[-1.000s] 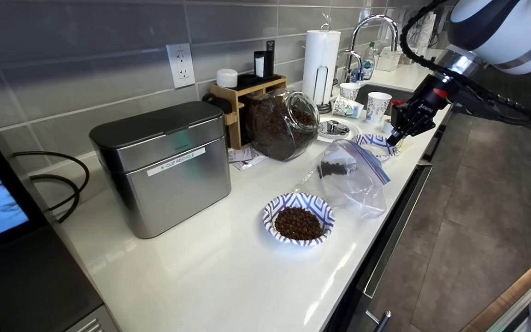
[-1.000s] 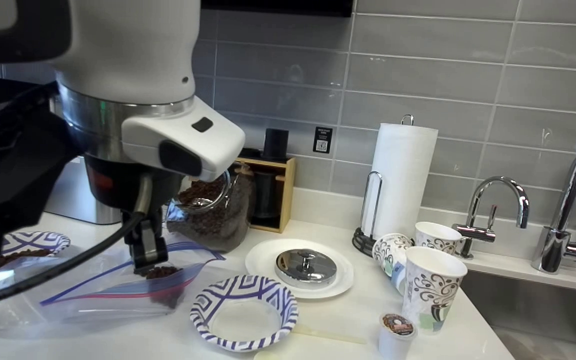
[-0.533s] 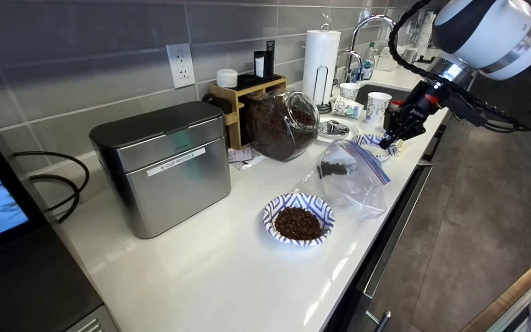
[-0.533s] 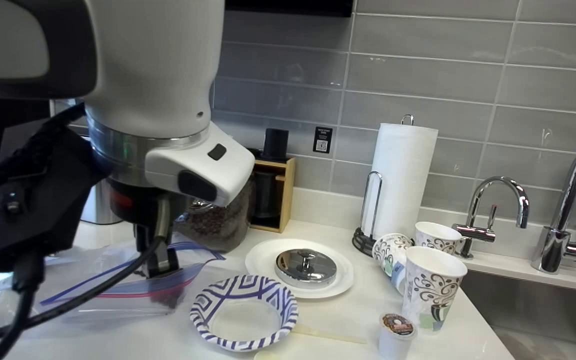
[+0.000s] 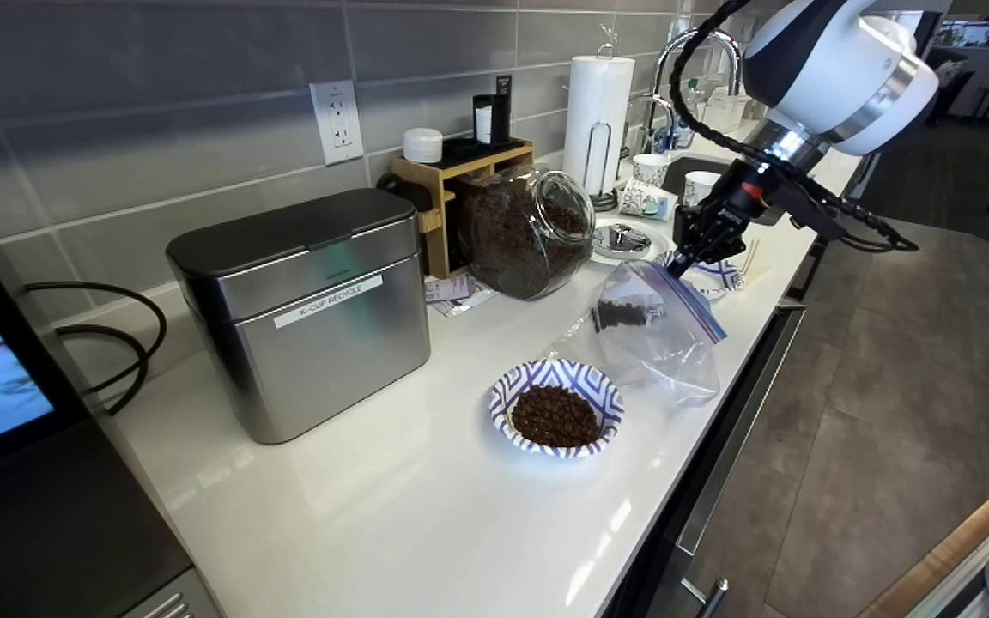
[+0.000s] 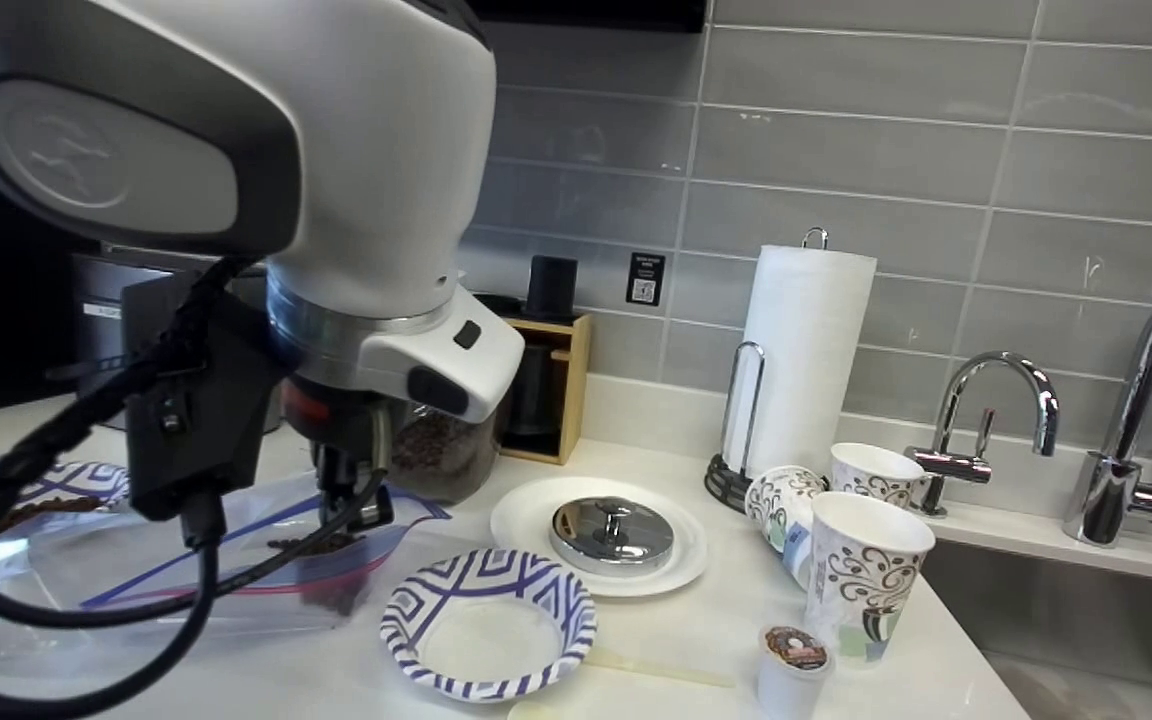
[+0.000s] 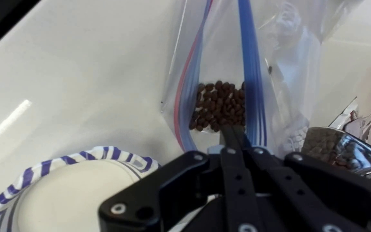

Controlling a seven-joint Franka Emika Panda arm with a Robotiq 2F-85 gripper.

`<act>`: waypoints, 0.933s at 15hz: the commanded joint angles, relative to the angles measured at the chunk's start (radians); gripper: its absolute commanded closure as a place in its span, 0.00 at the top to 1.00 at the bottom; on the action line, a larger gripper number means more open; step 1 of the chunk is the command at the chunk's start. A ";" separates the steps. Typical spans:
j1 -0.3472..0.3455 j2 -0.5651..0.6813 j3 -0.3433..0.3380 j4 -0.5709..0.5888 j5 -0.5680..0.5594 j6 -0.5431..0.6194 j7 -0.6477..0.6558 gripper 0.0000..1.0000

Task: Place some of the clear bag contents on the empty paper plate

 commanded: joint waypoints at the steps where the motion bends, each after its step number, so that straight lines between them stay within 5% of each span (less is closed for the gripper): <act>1: -0.034 0.099 0.052 0.072 0.030 0.003 -0.026 0.00; 5: -0.065 0.136 0.081 0.103 0.004 0.006 -0.002 0.00; 6: -0.072 0.139 0.085 0.106 -0.001 0.003 -0.004 0.26; 7: -0.078 0.140 0.088 0.109 -0.007 0.002 -0.001 0.26; 14: -0.106 0.121 0.100 0.119 -0.001 -0.029 -0.016 0.77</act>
